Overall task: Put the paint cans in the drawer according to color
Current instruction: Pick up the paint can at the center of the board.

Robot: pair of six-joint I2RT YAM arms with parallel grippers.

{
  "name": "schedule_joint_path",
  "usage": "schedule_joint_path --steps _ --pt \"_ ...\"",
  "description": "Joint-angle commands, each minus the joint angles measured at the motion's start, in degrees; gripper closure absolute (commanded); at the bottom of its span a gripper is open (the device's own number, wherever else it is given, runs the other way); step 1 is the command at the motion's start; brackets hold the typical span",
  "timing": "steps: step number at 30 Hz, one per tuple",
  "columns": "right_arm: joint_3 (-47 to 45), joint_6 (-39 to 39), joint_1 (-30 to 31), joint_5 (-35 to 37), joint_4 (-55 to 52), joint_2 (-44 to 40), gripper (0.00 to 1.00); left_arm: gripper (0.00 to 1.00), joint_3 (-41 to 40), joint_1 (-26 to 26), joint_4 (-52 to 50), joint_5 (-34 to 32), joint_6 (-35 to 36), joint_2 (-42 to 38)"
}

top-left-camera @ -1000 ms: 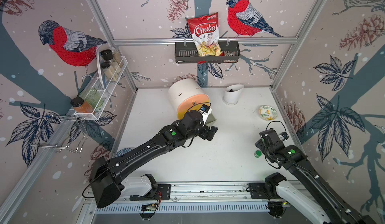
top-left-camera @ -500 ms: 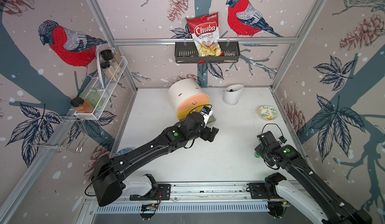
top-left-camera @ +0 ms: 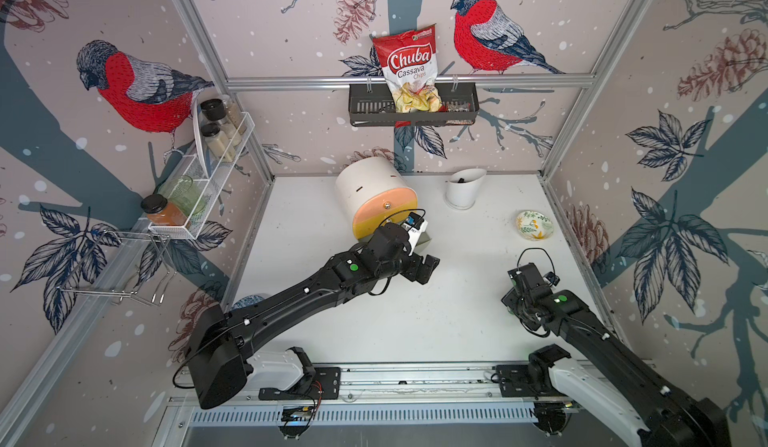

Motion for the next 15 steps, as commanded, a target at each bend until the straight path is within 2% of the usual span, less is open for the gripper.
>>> schedule_joint_path --steps 1,15 --pt "-0.5 -2.2 -0.9 0.2 2.4 0.8 0.39 0.04 0.1 -0.2 2.5 1.0 0.1 0.0" --pt "-1.7 -7.0 -4.8 -3.2 6.6 5.1 0.45 0.04 1.3 -0.2 1.5 1.7 0.5 1.3"
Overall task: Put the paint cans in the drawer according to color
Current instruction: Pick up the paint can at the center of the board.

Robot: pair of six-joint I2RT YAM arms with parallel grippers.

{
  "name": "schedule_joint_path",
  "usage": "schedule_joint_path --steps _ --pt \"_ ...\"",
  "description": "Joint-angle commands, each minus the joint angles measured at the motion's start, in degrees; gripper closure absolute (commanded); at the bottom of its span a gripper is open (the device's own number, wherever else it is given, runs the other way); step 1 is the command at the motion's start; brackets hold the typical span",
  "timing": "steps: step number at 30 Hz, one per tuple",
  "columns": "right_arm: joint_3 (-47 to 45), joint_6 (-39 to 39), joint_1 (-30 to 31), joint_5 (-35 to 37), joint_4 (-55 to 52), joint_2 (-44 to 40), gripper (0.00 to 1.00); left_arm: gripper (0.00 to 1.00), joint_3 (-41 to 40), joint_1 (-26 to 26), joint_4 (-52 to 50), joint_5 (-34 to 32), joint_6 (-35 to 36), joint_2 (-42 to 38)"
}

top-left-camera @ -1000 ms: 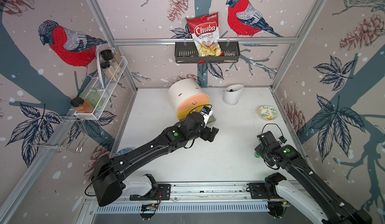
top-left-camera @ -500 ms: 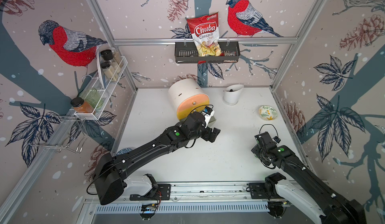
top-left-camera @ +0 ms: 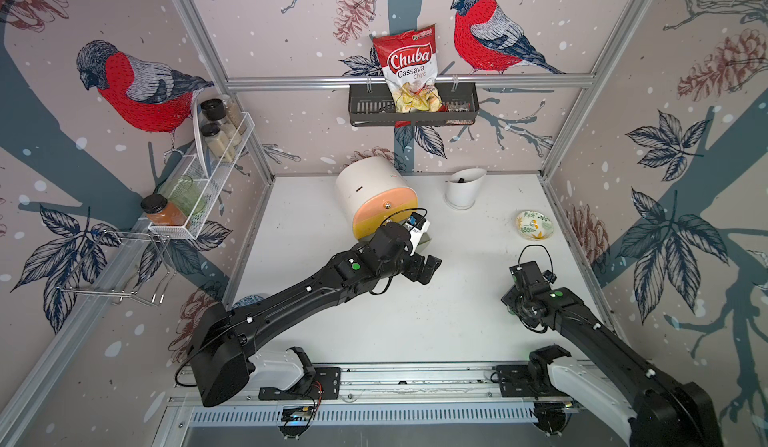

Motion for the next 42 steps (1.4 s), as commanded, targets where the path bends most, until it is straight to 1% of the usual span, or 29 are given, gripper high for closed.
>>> schedule_joint_path --steps 1,11,16,18,19,23,30,33,37,40,42 --pt "0.0 -1.4 -0.5 -0.7 1.1 0.8 0.45 0.04 0.8 -0.2 1.3 0.5 0.5 0.3" --pt "-1.1 -2.6 -1.7 -2.1 3.8 3.1 0.48 0.04 1.5 -0.2 0.8 0.5 0.5 0.0" --pt "-0.4 -3.2 -1.9 -2.6 3.4 4.4 0.52 0.04 1.6 -0.2 0.5 0.4 0.5 0.0" --pt "-0.4 -3.3 -1.9 -2.7 3.3 4.2 0.6 0.04 1.8 -0.2 0.4 0.4 0.5 0.1" --pt "-0.4 -3.4 -1.9 -2.7 3.3 4.1 0.61 0.04 1.7 -0.2 0.4 0.5 0.5 0.1" --pt "-0.6 -3.2 -1.9 -2.1 3.3 4.1 0.61 0.04 1.7 -0.2 0.3 0.4 0.5 0.1" --pt "0.6 -4.5 -1.7 -3.2 3.3 5.6 0.68 0.04 1.7 -0.2 0.0 0.2 0.6 -0.2" --pt "1.5 -4.8 -1.2 -3.2 3.2 6.0 0.68 0.04 1.5 -0.2 0.0 0.2 0.7 -0.4" --pt "4.3 -5.2 0.4 -2.8 2.2 6.9 0.68 0.04 1.6 -0.2 -0.4 -0.1 0.9 -0.4" --pt "9.8 -6.4 2.9 0.6 -1.0 8.5 0.68 0.04 1.9 -0.2 -0.8 -0.5 1.1 -0.4" --pt "13.7 -8.7 4.4 1.3 -2.0 9.7 0.68 0.04 2.1 -0.2 -1.2 -0.7 1.2 -0.6"
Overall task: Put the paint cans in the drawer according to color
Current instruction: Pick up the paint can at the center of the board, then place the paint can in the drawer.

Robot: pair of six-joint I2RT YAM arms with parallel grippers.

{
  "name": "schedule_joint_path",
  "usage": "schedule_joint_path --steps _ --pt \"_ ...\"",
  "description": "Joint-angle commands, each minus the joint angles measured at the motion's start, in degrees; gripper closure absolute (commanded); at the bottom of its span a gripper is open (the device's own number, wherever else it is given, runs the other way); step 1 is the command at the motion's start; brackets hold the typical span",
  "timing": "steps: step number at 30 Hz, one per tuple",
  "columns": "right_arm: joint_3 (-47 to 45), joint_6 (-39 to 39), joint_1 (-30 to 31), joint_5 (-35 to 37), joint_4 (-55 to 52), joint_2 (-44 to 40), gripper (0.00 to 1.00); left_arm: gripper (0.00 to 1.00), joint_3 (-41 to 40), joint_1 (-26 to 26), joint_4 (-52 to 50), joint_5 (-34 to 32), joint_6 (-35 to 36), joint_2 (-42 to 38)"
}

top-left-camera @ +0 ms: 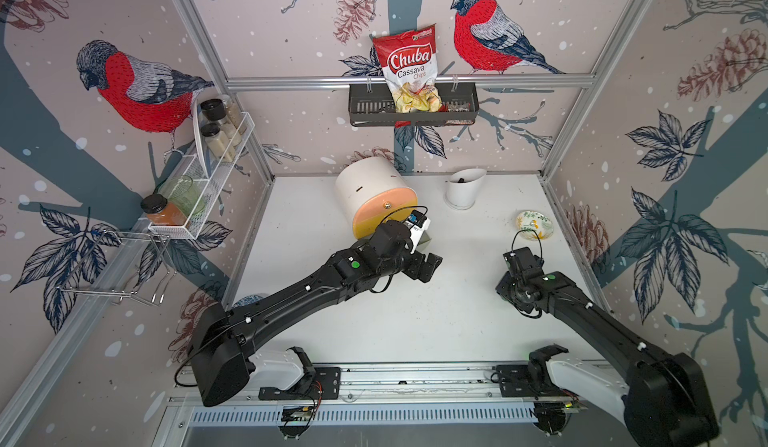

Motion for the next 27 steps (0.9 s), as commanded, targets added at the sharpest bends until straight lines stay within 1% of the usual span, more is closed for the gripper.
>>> schedule_joint_path --steps 1,7,10,16,21,27 --pt "5.5 -3.8 2.2 2.9 -2.7 1.6 0.68 0.04 0.6 -0.2 -0.1 -0.6 0.7 -0.6" --pt "17.1 -13.3 5.5 -0.6 -4.3 6.8 0.69 0.04 1.0 -0.2 -3.0 -2.2 0.9 -2.1" --pt "22.3 -19.0 6.4 -4.9 -5.2 9.6 0.69 0.04 1.0 -0.2 -5.2 -4.2 1.4 -3.8" --pt "32.3 -24.4 10.0 -11.1 -5.1 17.0 0.7 0.04 0.4 0.0 -8.1 -7.1 2.0 -6.4" --pt "41.6 -27.3 14.7 -10.9 -7.0 25.6 0.71 0.04 -0.6 0.0 -8.7 -6.9 1.8 -8.6" --pt "51.6 -28.9 20.0 -9.5 -7.1 36.3 0.71 0.04 -0.7 0.0 -11.4 -10.1 2.1 -10.9"
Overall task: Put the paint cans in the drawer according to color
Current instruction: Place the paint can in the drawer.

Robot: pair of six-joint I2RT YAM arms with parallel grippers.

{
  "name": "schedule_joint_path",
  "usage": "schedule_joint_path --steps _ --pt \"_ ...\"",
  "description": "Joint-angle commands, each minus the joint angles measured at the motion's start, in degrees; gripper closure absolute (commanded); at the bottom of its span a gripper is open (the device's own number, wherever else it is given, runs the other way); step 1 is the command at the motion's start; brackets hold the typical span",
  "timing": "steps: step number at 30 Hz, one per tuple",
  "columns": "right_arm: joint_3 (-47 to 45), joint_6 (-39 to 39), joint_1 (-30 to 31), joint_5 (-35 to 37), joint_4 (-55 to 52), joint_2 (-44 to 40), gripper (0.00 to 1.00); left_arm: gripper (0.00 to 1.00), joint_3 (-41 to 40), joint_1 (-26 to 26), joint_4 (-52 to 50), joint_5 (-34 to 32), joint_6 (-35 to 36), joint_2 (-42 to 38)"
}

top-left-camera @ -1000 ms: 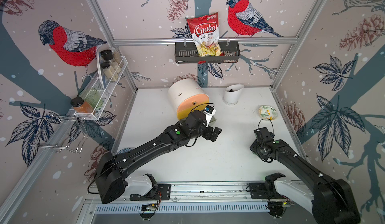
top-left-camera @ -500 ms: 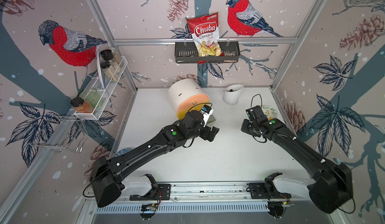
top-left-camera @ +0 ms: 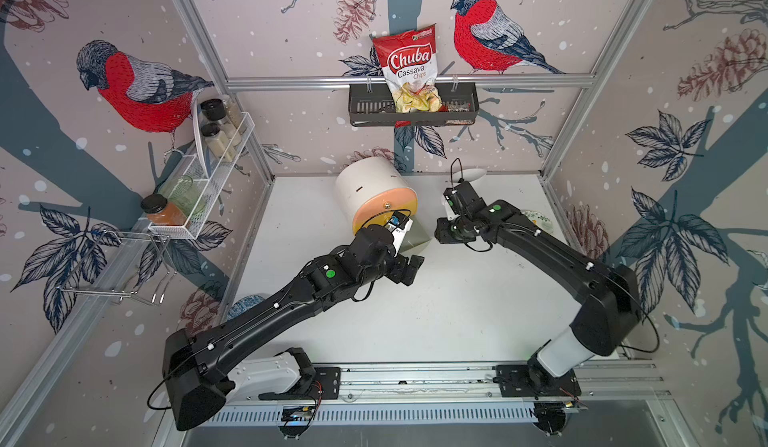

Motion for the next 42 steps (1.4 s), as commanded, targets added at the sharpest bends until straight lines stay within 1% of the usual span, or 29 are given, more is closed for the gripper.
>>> schedule_joint_path --steps 1,5,8,15,27,39,42 --pt "4.7 -2.0 2.0 0.9 -1.1 4.6 0.71 0.04 0.1 0.0 -2.3 -2.5 0.5 -1.2" --pt "11.9 -2.4 4.4 2.3 -3.2 11.3 0.72 0.04 -0.6 0.0 -3.2 -4.0 0.5 -2.9" --pt "16.0 -2.9 5.7 2.8 -4.3 14.9 0.72 0.04 -1.3 0.2 -2.8 -4.0 0.3 -3.7" --pt "21.4 -3.2 6.7 3.3 -5.6 20.2 0.74 0.04 -1.4 0.2 -3.4 -4.2 0.3 -4.3" --pt "20.9 -3.0 6.7 5.2 -4.5 23.6 0.72 0.04 -1.8 0.5 -3.8 -4.3 0.0 -5.8" --pt "20.6 -1.6 6.7 4.2 -1.6 26.2 0.7 0.04 -1.7 0.6 -3.5 -3.4 -0.7 -6.2" --pt "20.2 -1.1 6.7 4.2 -0.8 26.6 0.67 0.04 -1.8 0.5 -3.4 -3.1 -0.9 -6.2"
